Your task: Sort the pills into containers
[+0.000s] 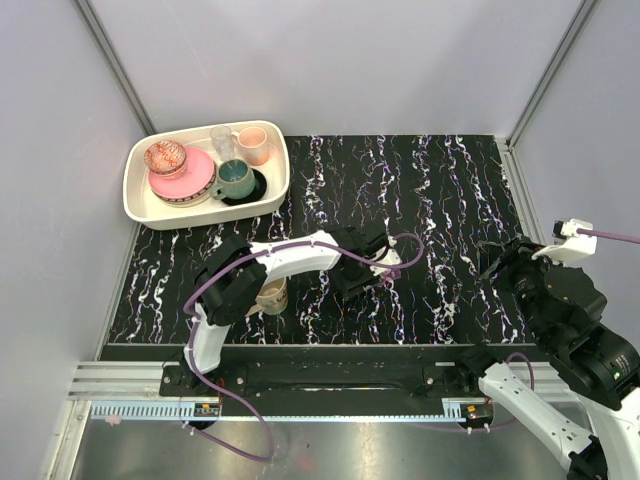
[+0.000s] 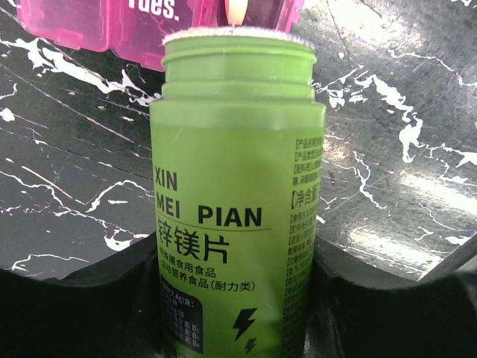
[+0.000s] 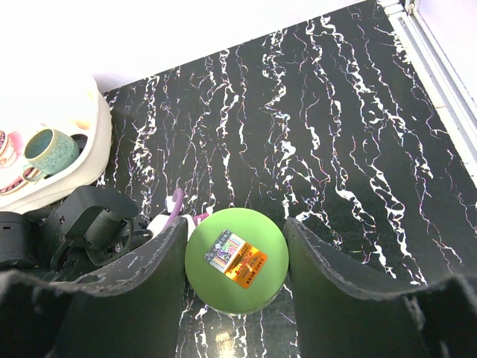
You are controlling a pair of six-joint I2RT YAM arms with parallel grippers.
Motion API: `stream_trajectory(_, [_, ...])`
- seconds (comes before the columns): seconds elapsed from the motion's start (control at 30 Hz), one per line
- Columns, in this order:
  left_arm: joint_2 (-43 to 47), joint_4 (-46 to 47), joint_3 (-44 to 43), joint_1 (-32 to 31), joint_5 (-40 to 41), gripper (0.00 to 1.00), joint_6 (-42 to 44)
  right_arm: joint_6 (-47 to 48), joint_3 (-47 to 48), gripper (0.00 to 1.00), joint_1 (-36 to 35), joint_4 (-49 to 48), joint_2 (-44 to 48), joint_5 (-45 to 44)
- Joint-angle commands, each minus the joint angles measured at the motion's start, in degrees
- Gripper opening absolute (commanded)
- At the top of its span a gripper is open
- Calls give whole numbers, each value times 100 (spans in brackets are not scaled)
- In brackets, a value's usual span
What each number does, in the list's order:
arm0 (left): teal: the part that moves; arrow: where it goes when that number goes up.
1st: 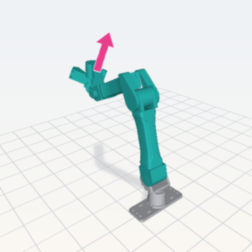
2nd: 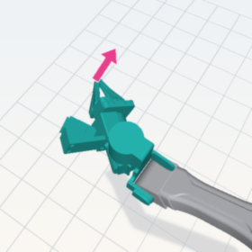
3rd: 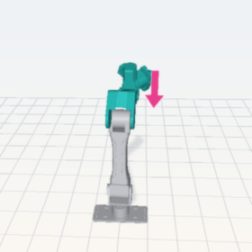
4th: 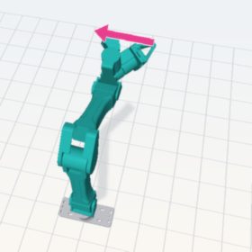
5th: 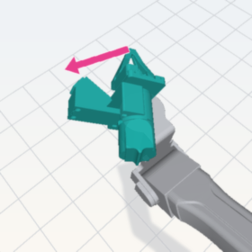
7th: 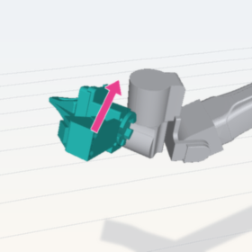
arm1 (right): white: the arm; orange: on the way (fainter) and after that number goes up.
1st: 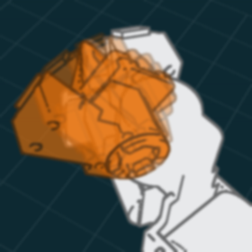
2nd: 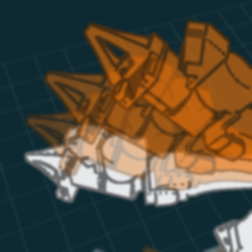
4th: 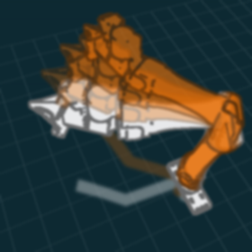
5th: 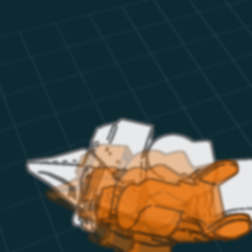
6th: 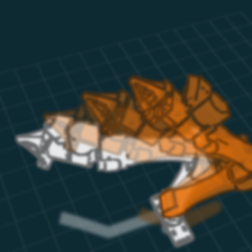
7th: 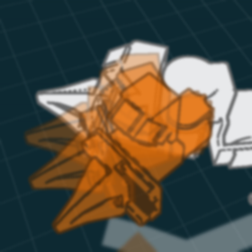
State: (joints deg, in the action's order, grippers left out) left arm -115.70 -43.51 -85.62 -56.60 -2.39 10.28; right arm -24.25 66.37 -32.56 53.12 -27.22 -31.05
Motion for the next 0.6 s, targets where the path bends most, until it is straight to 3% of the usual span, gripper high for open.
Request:
stream_trajectory(0.0, [-5,-88,-349,26,-7,0,97,-18,17,0,12,-30,33,-174])
stream_trajectory(0.57, [-76,-439,-587,35,99,0,237,-18,-10,0,13,-39,6,-156])
